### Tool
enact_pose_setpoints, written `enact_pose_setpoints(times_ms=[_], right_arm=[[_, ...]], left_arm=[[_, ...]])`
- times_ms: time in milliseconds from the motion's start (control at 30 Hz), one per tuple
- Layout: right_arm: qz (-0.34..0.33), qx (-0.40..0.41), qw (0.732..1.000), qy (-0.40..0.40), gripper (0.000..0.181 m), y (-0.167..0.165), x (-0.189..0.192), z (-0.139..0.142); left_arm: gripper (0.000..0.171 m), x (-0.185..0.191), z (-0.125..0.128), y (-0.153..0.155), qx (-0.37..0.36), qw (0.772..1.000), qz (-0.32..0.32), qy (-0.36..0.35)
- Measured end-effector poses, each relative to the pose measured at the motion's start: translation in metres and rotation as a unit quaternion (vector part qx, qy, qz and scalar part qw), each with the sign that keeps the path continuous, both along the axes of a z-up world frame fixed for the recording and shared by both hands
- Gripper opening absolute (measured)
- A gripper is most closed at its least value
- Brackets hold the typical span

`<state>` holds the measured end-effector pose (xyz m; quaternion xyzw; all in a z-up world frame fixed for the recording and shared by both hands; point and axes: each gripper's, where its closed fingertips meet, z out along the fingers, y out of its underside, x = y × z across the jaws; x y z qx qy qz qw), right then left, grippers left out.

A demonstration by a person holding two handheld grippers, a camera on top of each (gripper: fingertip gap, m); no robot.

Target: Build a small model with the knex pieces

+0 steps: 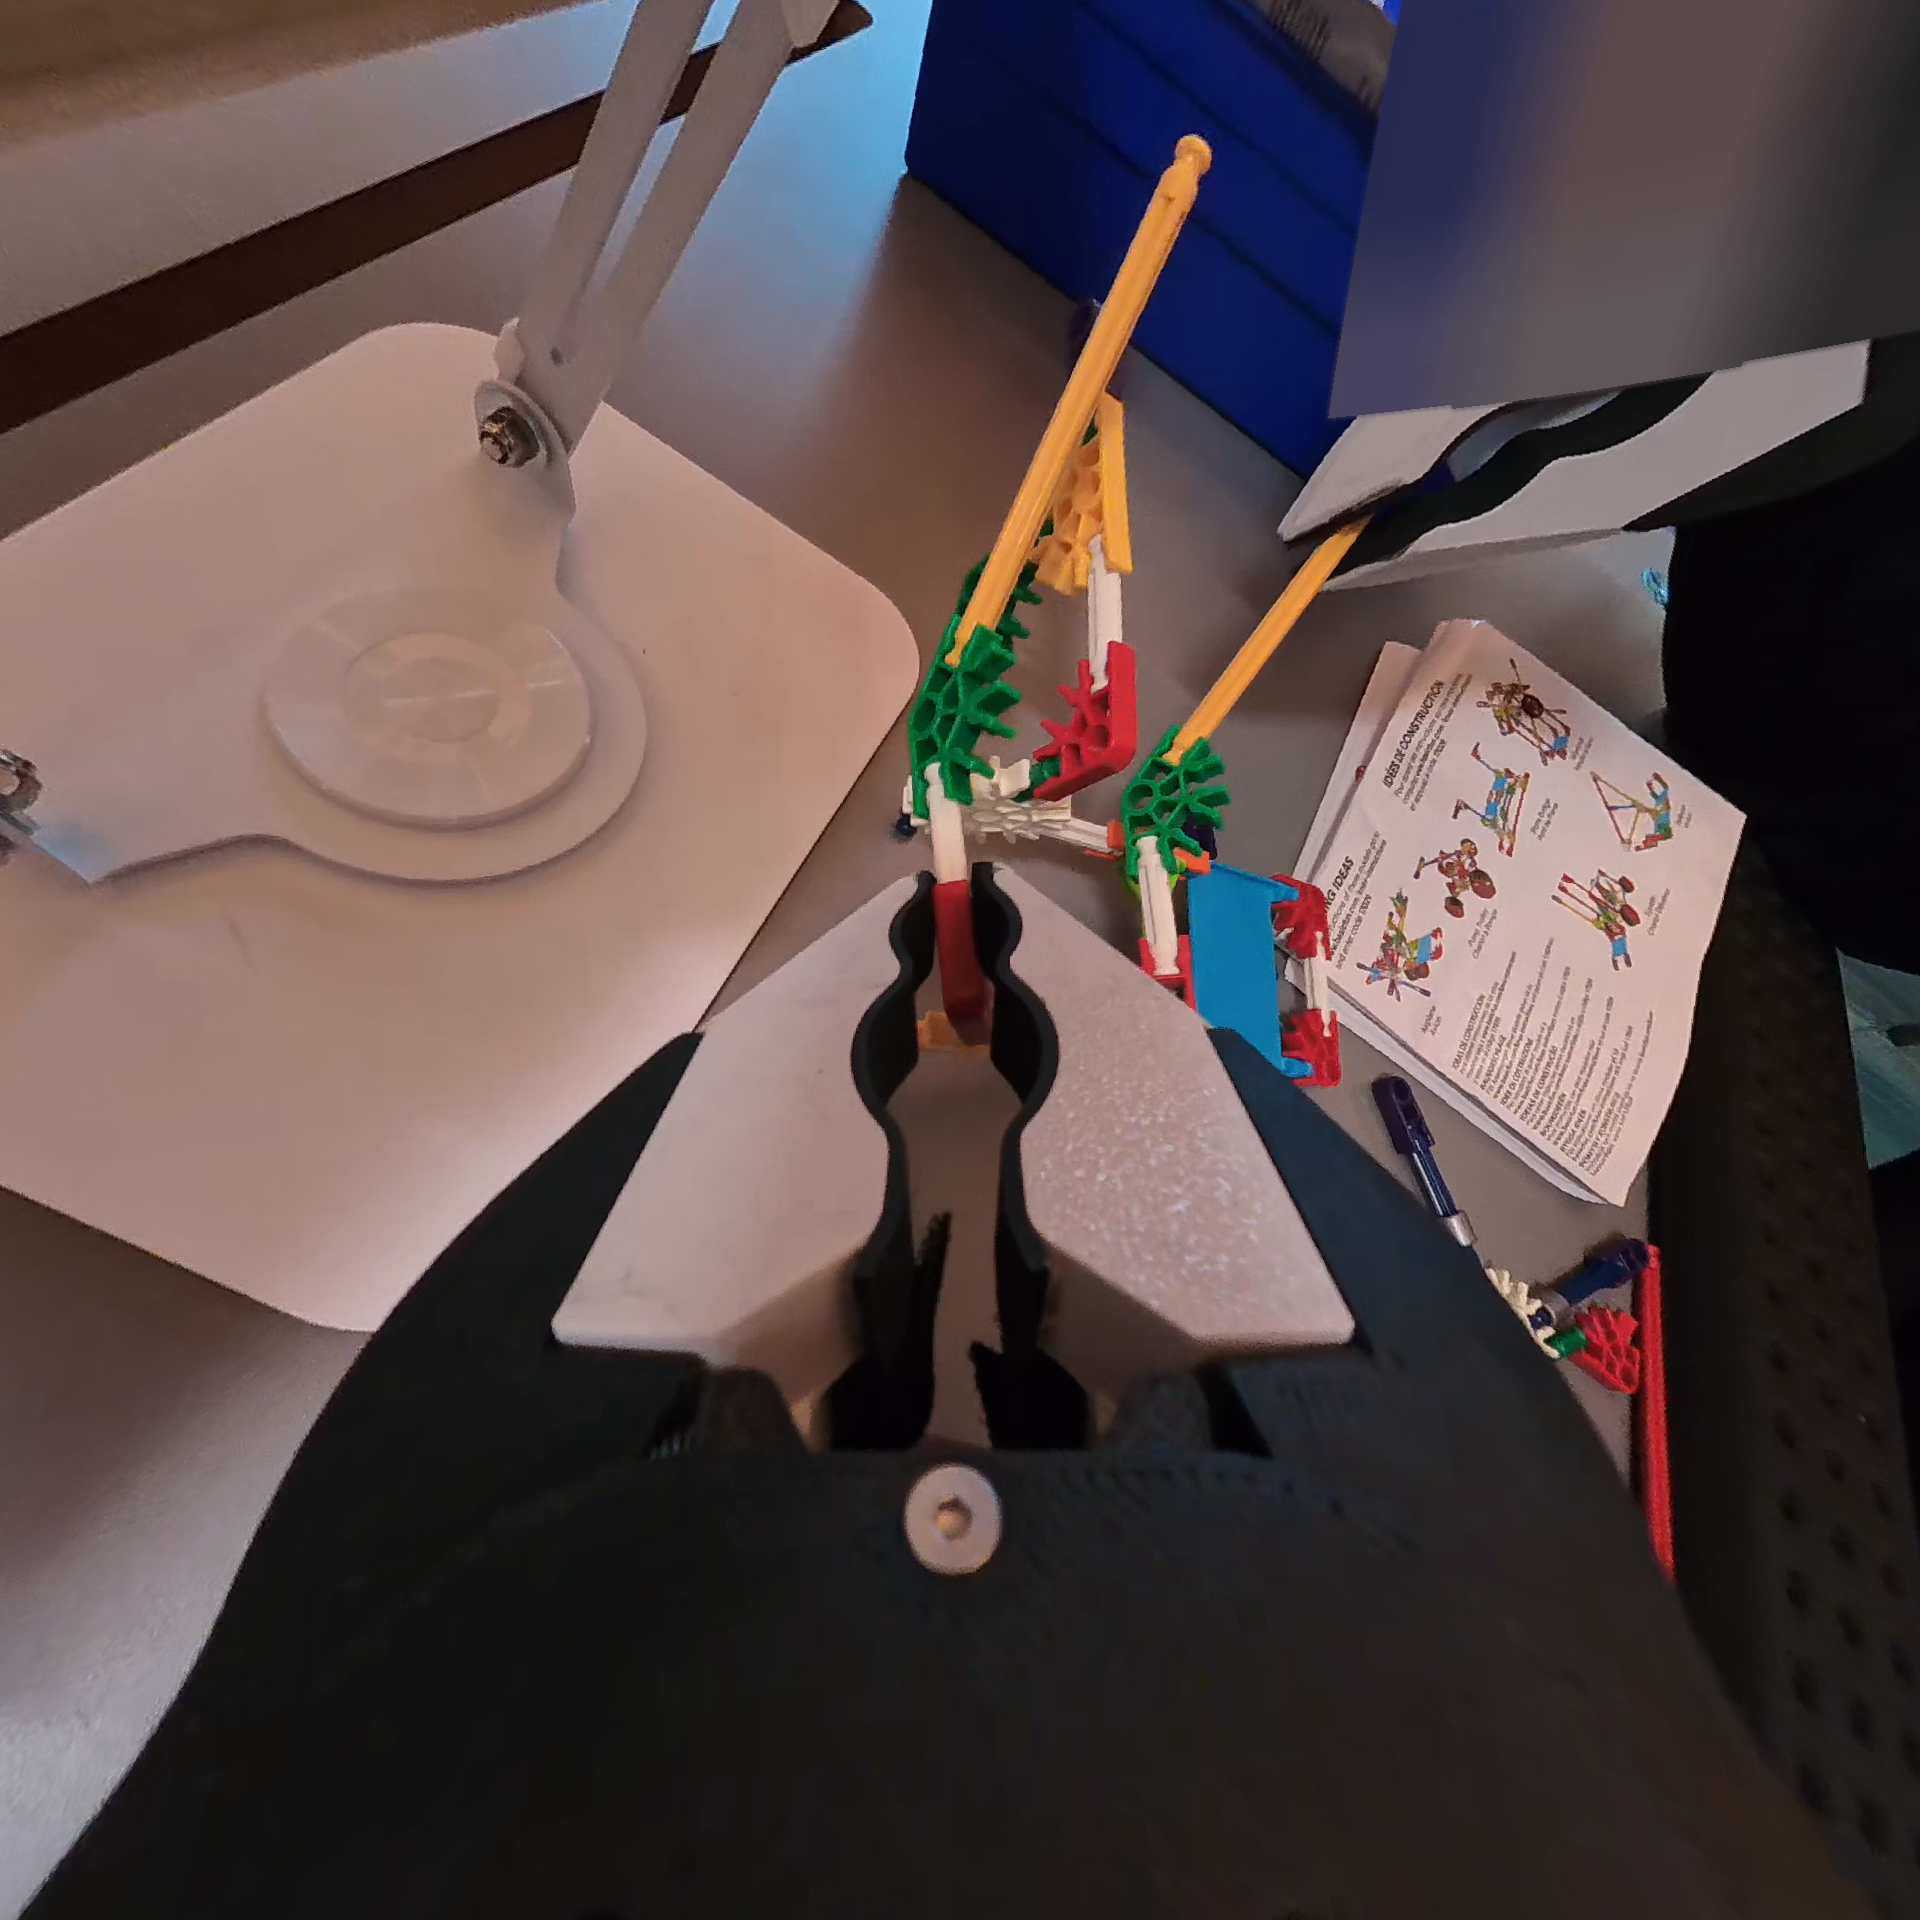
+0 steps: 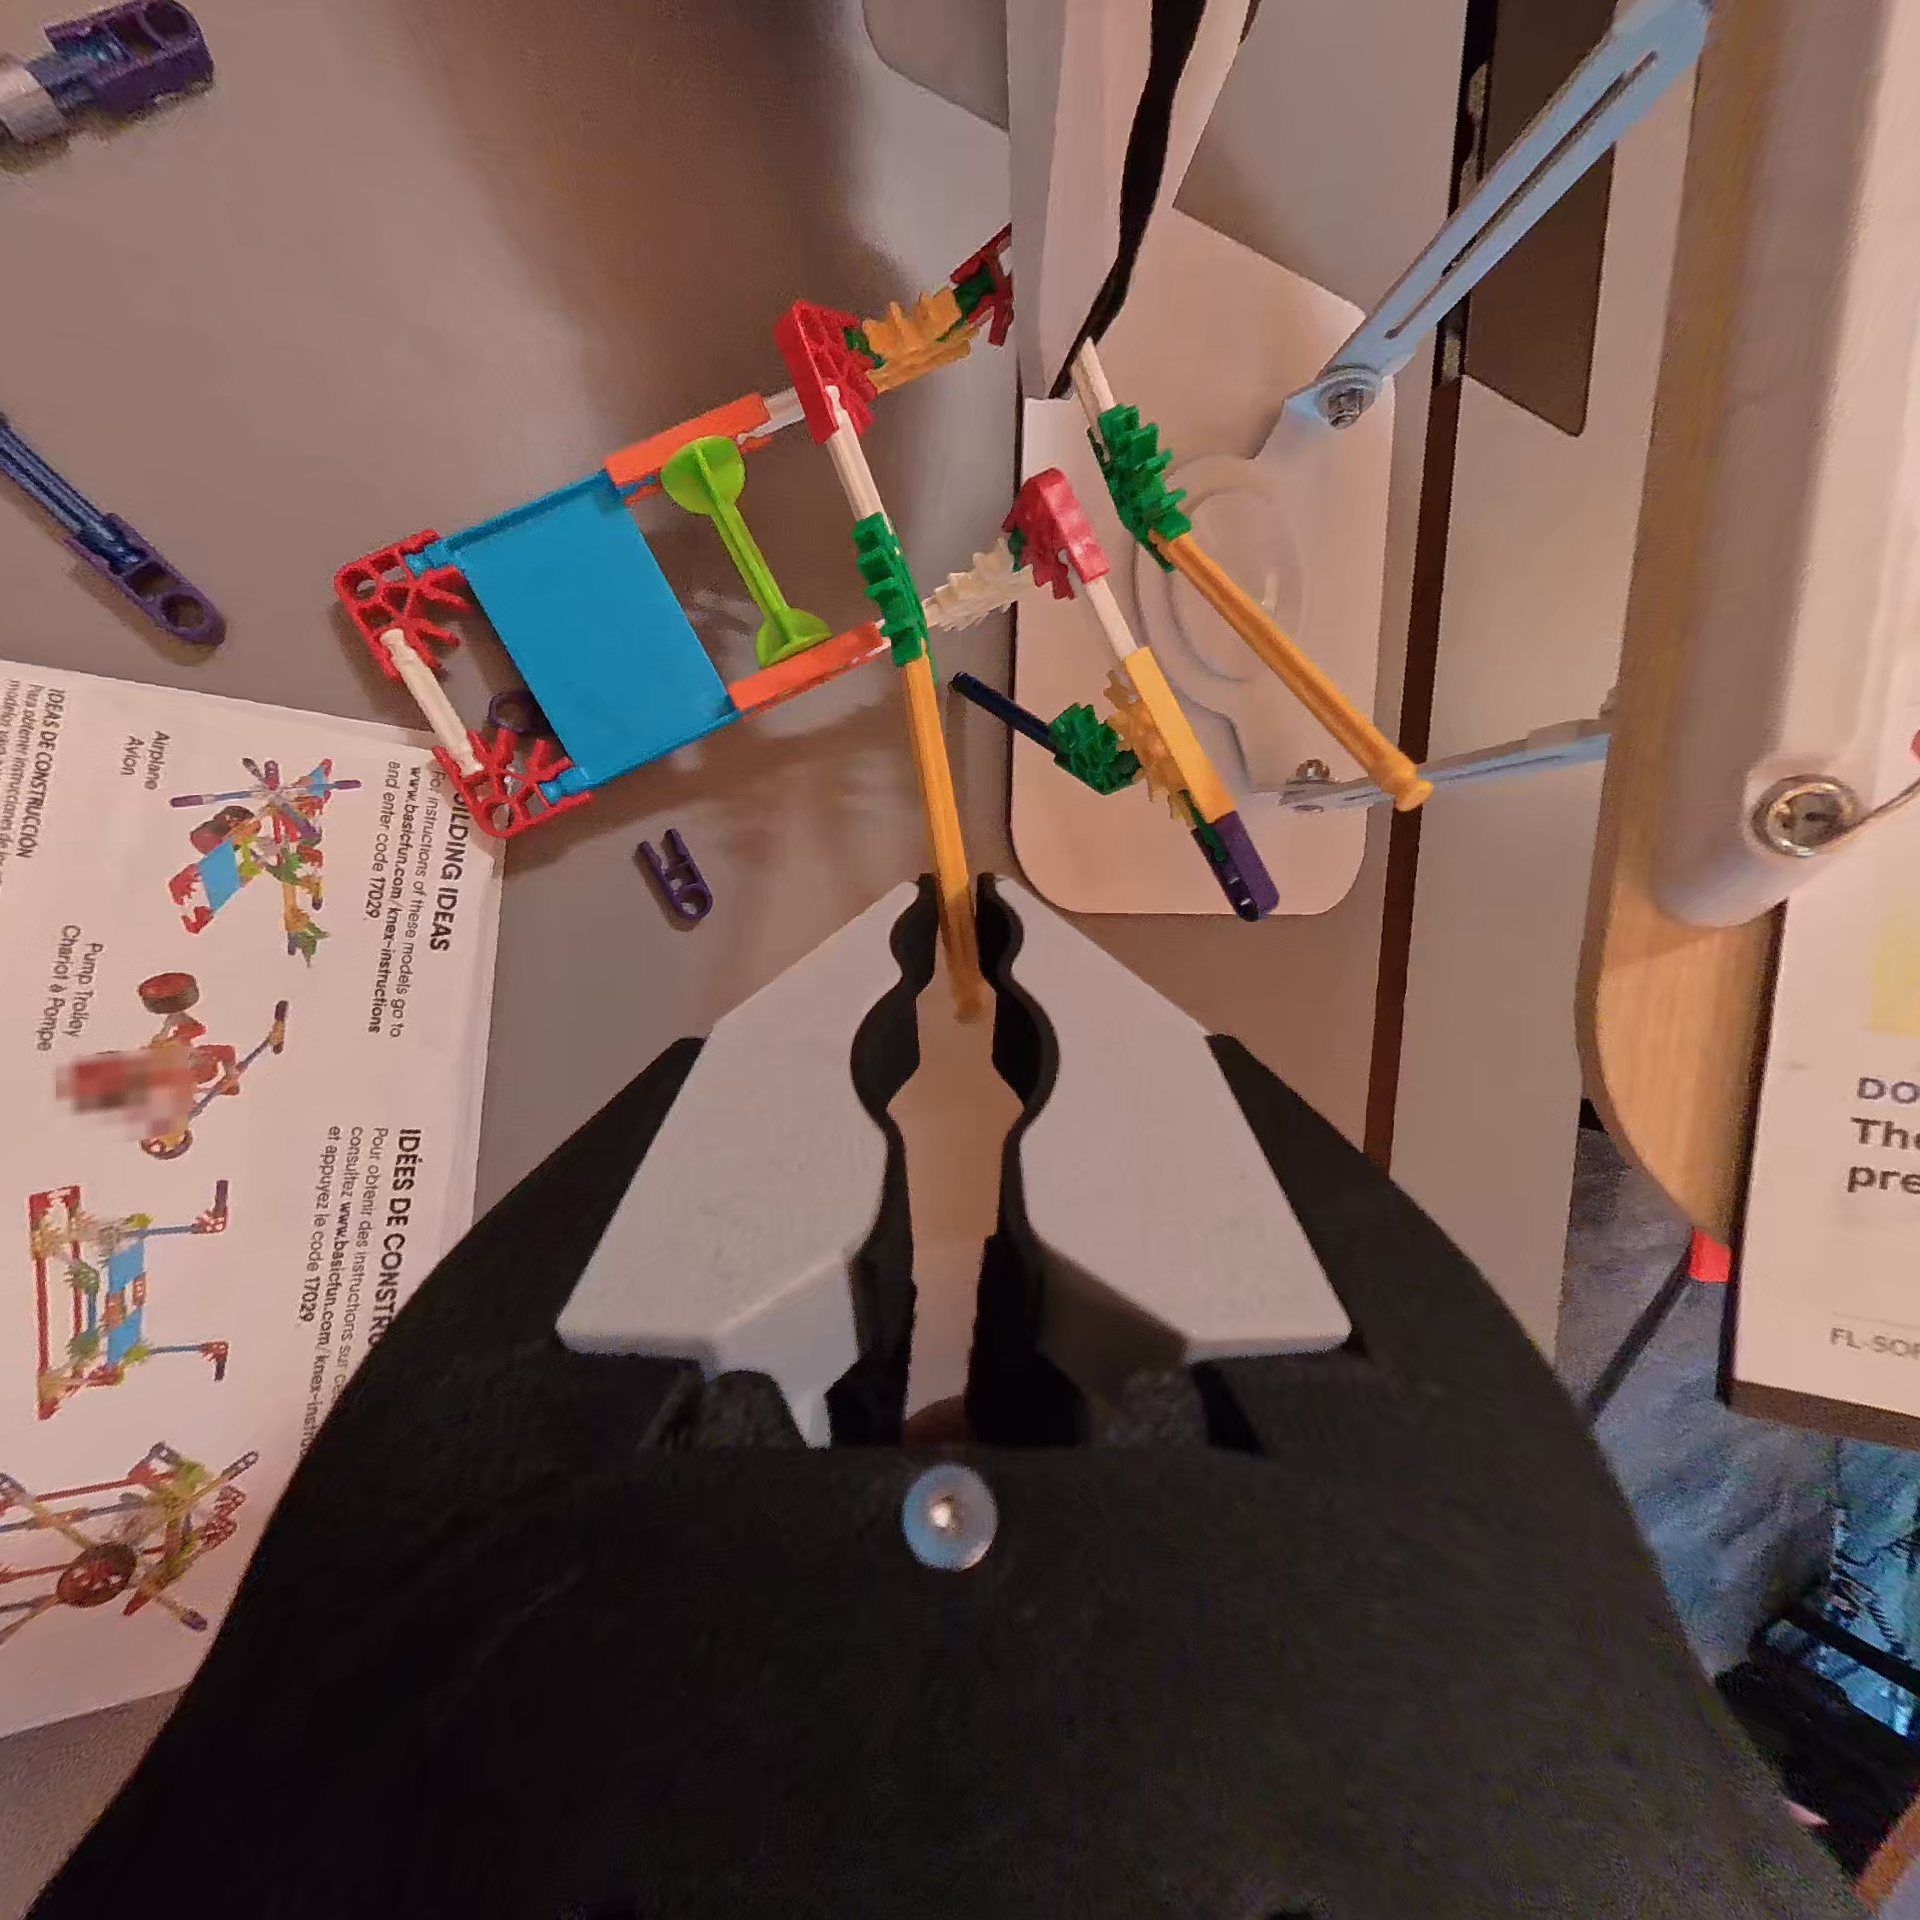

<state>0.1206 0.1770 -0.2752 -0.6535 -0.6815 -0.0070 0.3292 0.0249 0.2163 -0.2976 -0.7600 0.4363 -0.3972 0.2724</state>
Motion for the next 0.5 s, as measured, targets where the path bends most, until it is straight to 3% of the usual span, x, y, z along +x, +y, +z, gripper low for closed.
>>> enact_pose_setpoints(times_ms=[300, 500], right_arm=[[-0.045, -0.151, 0.985, 0.075, 0.003, -0.0069, 0.0008, -0.0099], [-0.055, -0.162, 0.976, 0.135, 0.005, 0.0009, -0.0050, 0.0000]], left_arm=[[0.005, 0.0008, -0.0030, -0.0011, 0.004, 1.000, -0.003, 0.003], [0.005, -0.0014, -0.0022, 0.0004, 0.000, 1.000, -0.002, -0.002]])
